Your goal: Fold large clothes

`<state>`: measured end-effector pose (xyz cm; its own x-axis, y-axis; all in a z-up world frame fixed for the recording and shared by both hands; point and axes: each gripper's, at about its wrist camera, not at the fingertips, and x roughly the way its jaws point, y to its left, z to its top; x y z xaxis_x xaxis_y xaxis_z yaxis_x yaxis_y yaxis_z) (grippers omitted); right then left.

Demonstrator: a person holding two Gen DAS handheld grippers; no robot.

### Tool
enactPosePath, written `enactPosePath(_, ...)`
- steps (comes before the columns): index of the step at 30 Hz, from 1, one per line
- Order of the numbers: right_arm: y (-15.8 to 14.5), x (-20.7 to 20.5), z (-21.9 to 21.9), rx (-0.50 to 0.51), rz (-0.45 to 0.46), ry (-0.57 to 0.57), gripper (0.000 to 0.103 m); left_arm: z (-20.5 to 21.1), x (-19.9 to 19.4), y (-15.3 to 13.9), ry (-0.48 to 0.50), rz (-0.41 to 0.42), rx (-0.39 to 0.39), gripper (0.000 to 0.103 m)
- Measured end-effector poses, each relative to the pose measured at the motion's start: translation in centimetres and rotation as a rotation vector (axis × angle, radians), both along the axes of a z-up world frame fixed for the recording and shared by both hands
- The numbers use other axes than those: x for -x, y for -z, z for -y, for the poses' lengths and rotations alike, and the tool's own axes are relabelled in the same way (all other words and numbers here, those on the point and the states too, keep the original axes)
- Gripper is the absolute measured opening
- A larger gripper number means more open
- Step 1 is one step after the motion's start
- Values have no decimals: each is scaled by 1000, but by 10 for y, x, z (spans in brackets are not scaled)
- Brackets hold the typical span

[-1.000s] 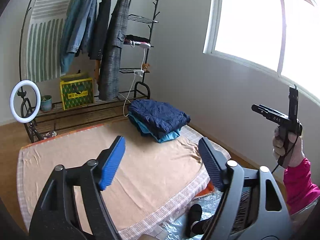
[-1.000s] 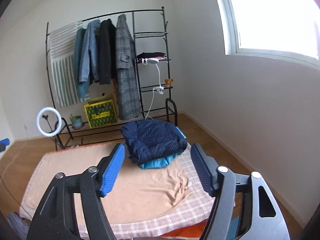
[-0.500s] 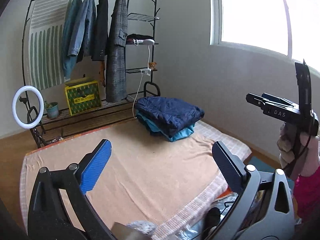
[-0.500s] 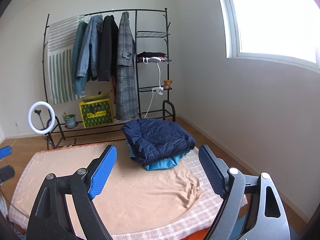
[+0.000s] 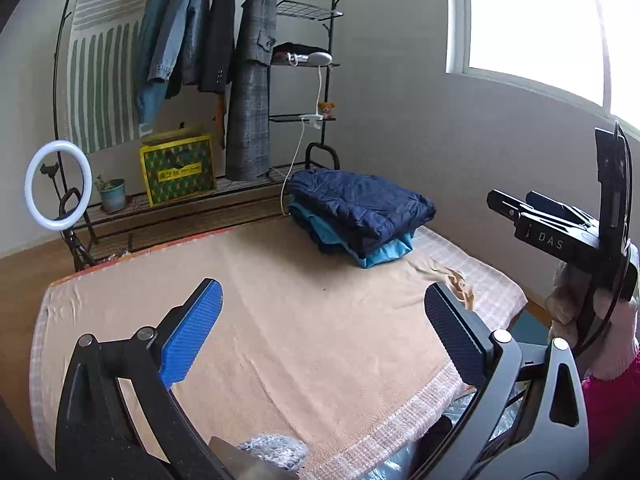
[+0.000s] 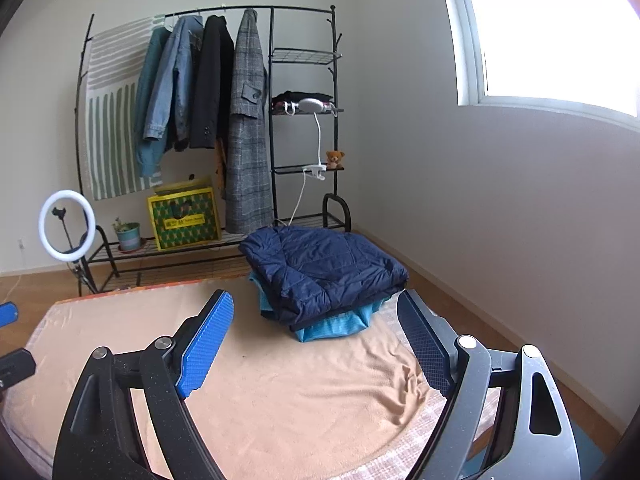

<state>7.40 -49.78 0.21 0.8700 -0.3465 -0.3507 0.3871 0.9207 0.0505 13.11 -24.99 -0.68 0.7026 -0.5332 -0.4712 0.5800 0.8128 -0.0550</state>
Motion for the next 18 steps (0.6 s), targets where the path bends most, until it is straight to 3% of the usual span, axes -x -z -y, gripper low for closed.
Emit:
enactPosePath(9,17,-13,3,10,-53,1,84,4,-14,14,-5,-30,-18,103)
enactPosePath(18,18,-11,11,-14,-51,12,84,5,-12,13,4,-24,-13,103)
